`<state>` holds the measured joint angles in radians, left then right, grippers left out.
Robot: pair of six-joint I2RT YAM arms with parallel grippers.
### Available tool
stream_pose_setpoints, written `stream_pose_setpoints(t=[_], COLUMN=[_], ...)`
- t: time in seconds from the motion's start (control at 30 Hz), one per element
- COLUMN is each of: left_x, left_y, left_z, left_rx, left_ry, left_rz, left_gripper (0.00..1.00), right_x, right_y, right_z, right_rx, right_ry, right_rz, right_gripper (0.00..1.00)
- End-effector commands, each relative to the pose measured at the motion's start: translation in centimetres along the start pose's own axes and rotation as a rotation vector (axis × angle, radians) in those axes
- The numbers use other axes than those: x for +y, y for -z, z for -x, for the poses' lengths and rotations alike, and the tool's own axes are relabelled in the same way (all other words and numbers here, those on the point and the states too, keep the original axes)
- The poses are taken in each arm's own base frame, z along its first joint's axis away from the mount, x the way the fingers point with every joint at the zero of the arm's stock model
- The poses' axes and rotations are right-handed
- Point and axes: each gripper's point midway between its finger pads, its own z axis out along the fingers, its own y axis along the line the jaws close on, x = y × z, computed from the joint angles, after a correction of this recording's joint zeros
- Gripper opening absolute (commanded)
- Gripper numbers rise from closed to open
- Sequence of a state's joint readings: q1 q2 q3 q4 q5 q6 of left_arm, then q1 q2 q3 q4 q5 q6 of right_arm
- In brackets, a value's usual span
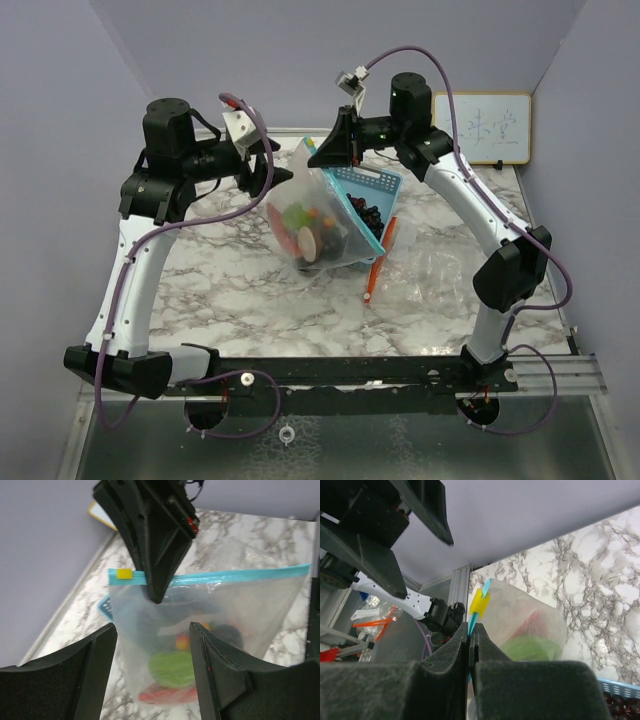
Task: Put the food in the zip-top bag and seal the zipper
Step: Pick up the zipper food storage bag at the center of the board, then zip the zipper food storage bag at the center of the board.
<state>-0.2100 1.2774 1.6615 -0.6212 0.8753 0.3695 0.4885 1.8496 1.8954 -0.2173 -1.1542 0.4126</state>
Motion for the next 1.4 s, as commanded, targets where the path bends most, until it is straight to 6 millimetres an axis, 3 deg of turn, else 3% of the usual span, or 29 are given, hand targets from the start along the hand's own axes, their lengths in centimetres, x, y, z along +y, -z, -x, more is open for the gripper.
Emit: stream_pose_setpoints(t=[0.0,0.2,0.3,0.53,0.8,0.93,1.03,1.2,1.33,1.37], left_x=[-5.0,-6.2,-5.8,-5.0,-6.0,-6.6,-6.9,-7.2,-7.4,-7.5], left_y=[-0.9,-1.7,-1.9,-2.2,-2.8,-3.6,-4.1,-4.1,-4.1,-4.0], left_z=[0.4,-2.5,-1.7,0.1,1.2,0.8,0.4,-0.3,-0.8,-0.8], left_rx=[-0.122,-0.102,-0.123,-0.156,-0.193,-0.183,-0.178,-0.163,-0.152,-0.151], left_ry=[0.131,0.242,0.246,0.240,0.281,0.311,0.346,0.376,0.396,0.392], left_rz=[-0.307,-0.368,-0.371,-0.382,-0.469,-0.500,-0.520,-0.524,-0.523,-0.519], left_gripper=[0.63,0.63,0.63,0.62,0.62,0.62,0.54,0.18,0.00,0.00], right_x=[3.5,6.2,7.7,8.8,8.6,8.7,8.5,7.9,7.0,6.8], right_y=[0.9,1.6,2.0,2.1,1.4,1.2,1.1,1.0,0.8,0.8], right_z=[0.6,-0.1,-0.6,-1.4,-2.2,-2.4,-2.5,-2.6,-3.0,-3.1], right_rx=[0.007,0.032,0.045,0.064,0.085,0.091,0.093,0.095,0.100,0.102], right_ry=[0.071,0.091,0.095,0.089,0.070,0.067,0.065,0.067,0.063,0.062], right_rz=[0.065,0.145,0.188,0.230,0.253,0.266,0.267,0.243,0.214,0.204], right_gripper=[0.03,0.03,0.04,0.04,0.05,0.05,0.05,0.05,0.05,0.06])
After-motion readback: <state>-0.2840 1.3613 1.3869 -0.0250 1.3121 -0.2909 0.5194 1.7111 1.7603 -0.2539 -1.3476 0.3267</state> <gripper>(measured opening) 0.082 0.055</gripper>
